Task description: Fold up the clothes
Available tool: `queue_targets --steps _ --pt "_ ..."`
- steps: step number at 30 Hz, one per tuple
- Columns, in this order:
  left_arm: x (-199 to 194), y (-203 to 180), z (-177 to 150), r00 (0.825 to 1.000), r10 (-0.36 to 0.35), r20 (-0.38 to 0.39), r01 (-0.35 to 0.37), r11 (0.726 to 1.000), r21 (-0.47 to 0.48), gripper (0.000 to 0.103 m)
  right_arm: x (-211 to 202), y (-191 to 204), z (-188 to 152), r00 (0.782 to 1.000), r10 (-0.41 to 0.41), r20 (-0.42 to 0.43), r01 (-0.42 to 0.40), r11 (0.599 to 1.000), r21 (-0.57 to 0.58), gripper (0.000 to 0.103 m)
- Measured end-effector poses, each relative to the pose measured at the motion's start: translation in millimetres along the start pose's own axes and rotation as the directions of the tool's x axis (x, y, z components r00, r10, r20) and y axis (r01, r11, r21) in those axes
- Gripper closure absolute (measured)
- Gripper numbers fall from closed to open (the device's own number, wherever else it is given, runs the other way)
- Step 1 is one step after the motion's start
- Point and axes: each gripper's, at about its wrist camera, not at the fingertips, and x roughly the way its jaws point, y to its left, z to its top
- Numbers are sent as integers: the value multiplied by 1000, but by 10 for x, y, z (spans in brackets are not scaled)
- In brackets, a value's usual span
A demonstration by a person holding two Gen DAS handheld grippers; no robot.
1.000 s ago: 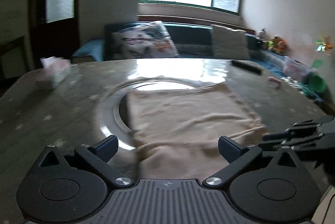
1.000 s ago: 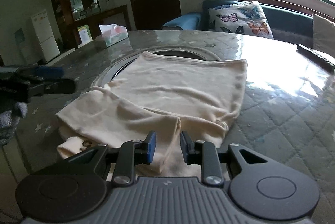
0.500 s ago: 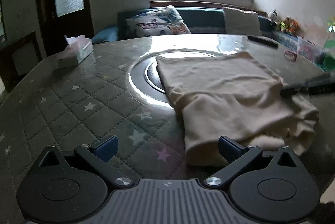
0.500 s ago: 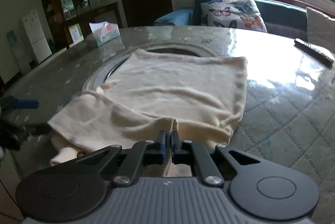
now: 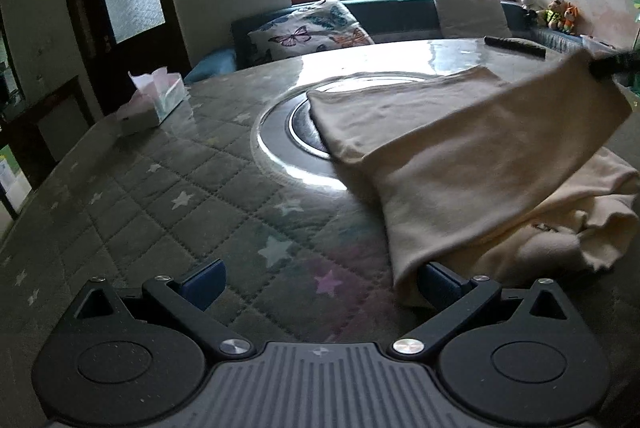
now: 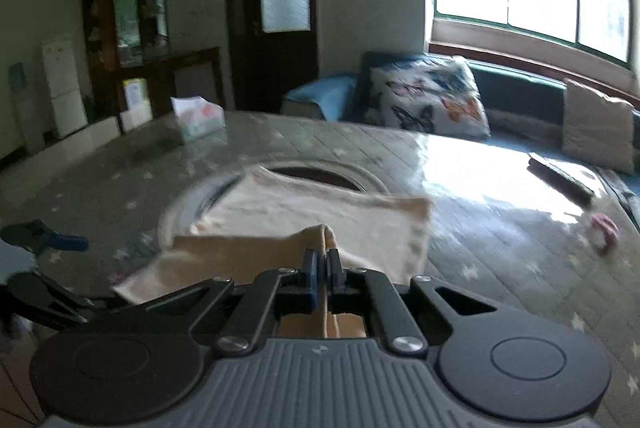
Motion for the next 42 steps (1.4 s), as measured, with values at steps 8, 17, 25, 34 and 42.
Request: queue_targets --steps 8,17,25,34,42 --pt "-75 79 -8 1000 -2 -22 1 1000 -17 0 375 -229 -354 993 -8 -121 22 993 120 98" --pt "-251 355 113 998 67 -18 -68 997 -23 0 359 -311 -348 994 22 -103 -10 993 114 93" --pt "-78 127 497 998 33 61 -33 999 -11 0 471 -301 -372 992 37 -117 -26 995 99 96" --pt "402 -304 807 995 24 99 -34 994 100 0 327 -300 -277 999 13 -46 -8 993 120 99" --pt "684 -220 718 997 62 36 -64 996 66 0 367 -357 -346 997 -23 -70 30 995 100 96"
